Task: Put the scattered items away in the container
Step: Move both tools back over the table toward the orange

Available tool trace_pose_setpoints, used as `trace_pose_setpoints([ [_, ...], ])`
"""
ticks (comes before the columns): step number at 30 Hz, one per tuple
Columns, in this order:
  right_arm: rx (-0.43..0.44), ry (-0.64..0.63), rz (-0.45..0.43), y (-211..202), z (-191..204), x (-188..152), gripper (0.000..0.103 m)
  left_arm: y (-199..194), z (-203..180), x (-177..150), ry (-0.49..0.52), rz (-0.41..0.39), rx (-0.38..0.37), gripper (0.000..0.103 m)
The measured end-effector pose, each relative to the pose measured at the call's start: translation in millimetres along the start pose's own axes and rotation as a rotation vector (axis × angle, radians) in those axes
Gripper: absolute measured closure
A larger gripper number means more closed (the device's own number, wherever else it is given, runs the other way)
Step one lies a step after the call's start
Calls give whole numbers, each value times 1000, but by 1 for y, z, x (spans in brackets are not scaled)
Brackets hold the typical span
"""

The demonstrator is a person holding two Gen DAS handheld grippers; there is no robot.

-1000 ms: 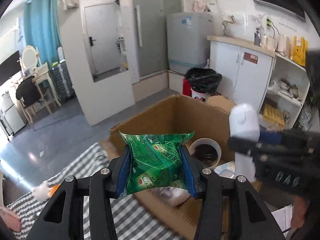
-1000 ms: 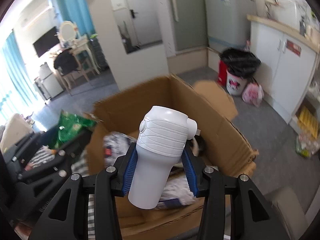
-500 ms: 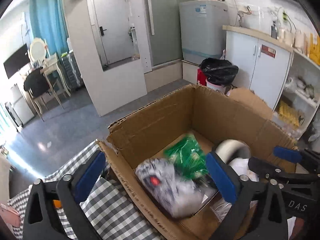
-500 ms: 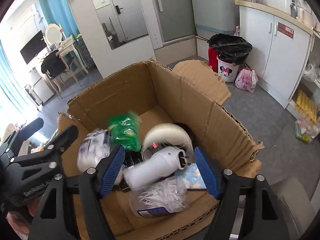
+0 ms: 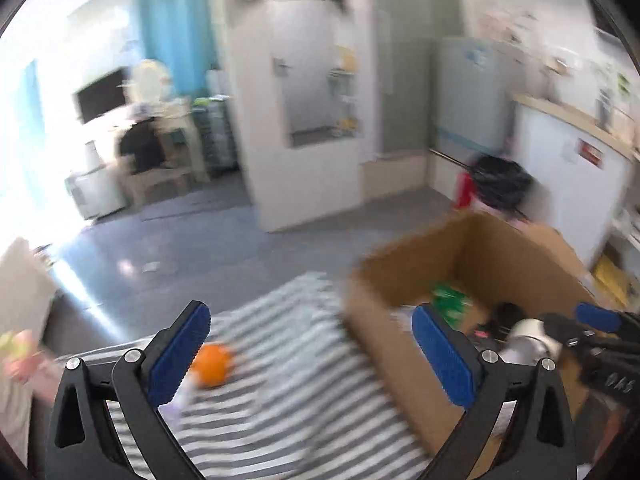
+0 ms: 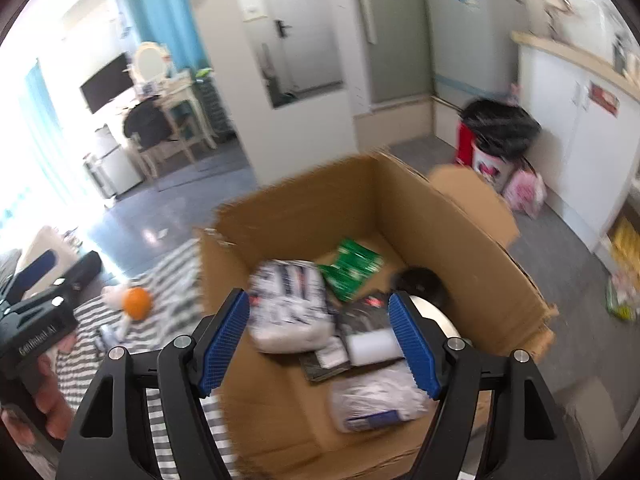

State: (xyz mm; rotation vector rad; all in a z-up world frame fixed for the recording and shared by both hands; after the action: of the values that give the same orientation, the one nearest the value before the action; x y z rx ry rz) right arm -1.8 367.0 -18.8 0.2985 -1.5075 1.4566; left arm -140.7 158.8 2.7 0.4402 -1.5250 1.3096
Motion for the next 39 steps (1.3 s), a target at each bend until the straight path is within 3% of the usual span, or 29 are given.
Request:
trace_pose_setpoints([
  [3, 56, -47, -36, -8, 34, 5, 29, -27, 67, -2, -78, -19, 129, 0],
  [8, 140, -99, -32, -2, 87, -3, 27, -50, 151, -32, -181, -4, 265, 0],
  [13, 194, -159, 9, 13, 132, -18, 27, -41, 200, -83, -257, 76, 295, 0],
  [17, 227, -207, 55, 35, 167, -30, 27, -15, 206, -118, -276, 144, 256, 0],
  [21, 235, -247, 101, 61, 196, -41, 27, 11, 187, -138, -256, 189, 229, 0],
  [28, 211, -334, 177, 114, 234, -55, 28, 47, 168, -152, -161, 196, 159, 0],
  [39, 206, -366, 268, 182, 266, -66, 28, 80, 180, -167, -211, 251, 106, 0],
])
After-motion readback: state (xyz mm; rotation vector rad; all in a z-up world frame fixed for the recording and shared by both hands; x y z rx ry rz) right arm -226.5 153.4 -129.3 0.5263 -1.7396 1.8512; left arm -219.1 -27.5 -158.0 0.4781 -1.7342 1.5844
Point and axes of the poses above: each gripper's, at about its wrist camera, not at the fingertips, and y roughly the way its jaws point, z to its left, x to its top, the point moved 3 cm from there along y, roughly the way its jaws point, and after that the axes turned 5 degrees about -z, right-handed, at the moved point
